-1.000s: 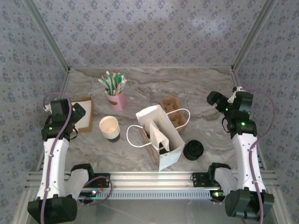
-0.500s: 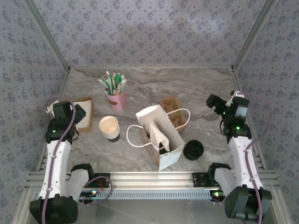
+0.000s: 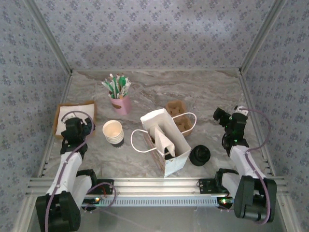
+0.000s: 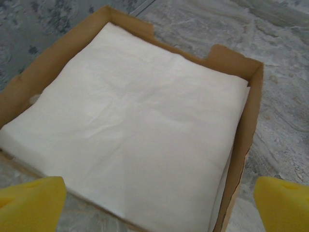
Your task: Pack the takeout coffee
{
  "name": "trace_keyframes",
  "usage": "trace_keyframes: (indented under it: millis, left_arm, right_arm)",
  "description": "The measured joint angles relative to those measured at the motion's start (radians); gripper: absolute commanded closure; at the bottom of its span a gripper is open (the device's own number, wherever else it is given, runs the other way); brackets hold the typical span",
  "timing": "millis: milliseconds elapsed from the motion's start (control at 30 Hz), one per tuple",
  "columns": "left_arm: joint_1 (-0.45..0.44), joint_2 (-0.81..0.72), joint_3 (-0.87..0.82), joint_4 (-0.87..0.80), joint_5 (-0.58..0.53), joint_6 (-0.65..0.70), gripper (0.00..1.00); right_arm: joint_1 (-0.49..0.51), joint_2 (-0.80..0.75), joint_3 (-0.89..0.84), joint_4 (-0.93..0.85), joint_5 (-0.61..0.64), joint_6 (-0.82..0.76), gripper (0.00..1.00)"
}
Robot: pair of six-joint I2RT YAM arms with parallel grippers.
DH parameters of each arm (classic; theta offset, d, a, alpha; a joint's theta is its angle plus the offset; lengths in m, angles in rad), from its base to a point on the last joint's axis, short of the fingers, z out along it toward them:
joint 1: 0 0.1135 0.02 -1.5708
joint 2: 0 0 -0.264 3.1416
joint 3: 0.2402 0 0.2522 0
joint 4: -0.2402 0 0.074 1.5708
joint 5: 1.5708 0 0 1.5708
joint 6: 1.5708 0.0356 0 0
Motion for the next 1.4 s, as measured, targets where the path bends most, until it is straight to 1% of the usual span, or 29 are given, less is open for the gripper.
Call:
trace_keyframes:
  millis: [167, 333, 433, 633, 733, 867, 1000, 1133, 1200, 1267, 1400]
  left_arm:
    - [0.0, 0.083, -0.051, 0.175, 0.03, 0.059, 0.01]
    - [0.0, 0.221, -0.051, 0.332, 0.063, 0.101, 0.0]
    - [-0.005, 0.285, -0.051, 0.412, 0.082, 0.12, 0.0]
    - [-0.08, 0.414, -0.049, 0.55, 0.09, 0.174, 0.01]
    - [-0.115, 0.486, -0.028, 0.586, 0.09, 0.2, 0.01]
    - [-0.142, 0.544, 0.026, 0.609, 0.082, 0.24, 0.0]
    - [-0.171, 0.575, 0.023, 0.717, 0.047, 0.274, 0.01]
    - [-0.175, 0.632, 0.009, 0.795, 0.034, 0.284, 0.0]
    - [-0.169, 0.658, 0.005, 0.825, 0.042, 0.291, 0.0]
    - [-0.161, 0.686, 0.003, 0.852, 0.053, 0.291, 0.0]
    - [-0.146, 0.7, 0.008, 0.845, 0.072, 0.291, 0.0]
  right_arm:
    - [0.026, 0.122, -0.037, 0.15, 0.05, -0.032, 0.0]
    - [0.067, 0.178, -0.043, 0.265, 0.087, -0.091, 0.0]
    - [0.075, 0.205, -0.042, 0.312, 0.095, -0.126, 0.0]
    - [0.077, 0.208, -0.037, 0.327, 0.145, -0.166, 0.0]
    - [0.078, 0.218, -0.049, 0.347, 0.172, -0.169, 0.0]
    - [0.09, 0.286, -0.059, 0.385, 0.184, -0.193, 0.0]
    - [0.105, 0.36, -0.061, 0.456, 0.184, -0.219, 0.0]
    - [0.107, 0.404, -0.057, 0.468, 0.175, -0.24, 0.0]
    - [0.108, 0.435, -0.045, 0.478, 0.137, -0.259, 0.0]
    - [0.113, 0.488, -0.04, 0.536, 0.09, -0.288, 0.0]
    - [0.125, 0.521, -0.019, 0.513, 0.048, -0.31, 0.0]
